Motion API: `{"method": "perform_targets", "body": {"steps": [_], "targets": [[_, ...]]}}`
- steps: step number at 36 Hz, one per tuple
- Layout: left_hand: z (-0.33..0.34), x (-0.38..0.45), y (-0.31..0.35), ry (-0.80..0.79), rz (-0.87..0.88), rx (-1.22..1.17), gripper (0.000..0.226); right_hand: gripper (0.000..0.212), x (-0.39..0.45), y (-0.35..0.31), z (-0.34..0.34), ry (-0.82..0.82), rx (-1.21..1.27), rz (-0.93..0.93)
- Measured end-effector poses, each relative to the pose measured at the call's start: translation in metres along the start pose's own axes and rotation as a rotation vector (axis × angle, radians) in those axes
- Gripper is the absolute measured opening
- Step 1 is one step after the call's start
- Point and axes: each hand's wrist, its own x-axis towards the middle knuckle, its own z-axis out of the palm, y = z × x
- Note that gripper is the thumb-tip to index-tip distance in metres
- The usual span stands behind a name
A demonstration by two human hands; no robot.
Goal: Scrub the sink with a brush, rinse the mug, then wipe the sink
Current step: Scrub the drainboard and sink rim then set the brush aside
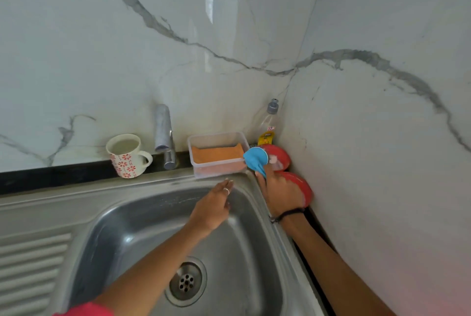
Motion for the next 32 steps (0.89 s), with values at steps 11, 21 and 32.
{"method": "perform_targets", "body": {"steps": [11, 21, 32], "targets": [[-0.058, -0.113, -0.124, 0.036, -0.089, 0.237, 0.061, 0.030, -0.090, -0.138, 0.015, 0.214, 0.257, -0.288], [-0.119, -0.245, -0.261, 0.135, -0.270, 0.242, 0.060, 0.072, -0.108, -0.305, 0.014, -0.180, 0.497, -0.490], [-0.189, -0.336, -0.377, 0.190, -0.651, 0.217, 0.066, 0.037, -0.057, -0.445, 0.023, -0.535, 0.745, -0.405]]}}
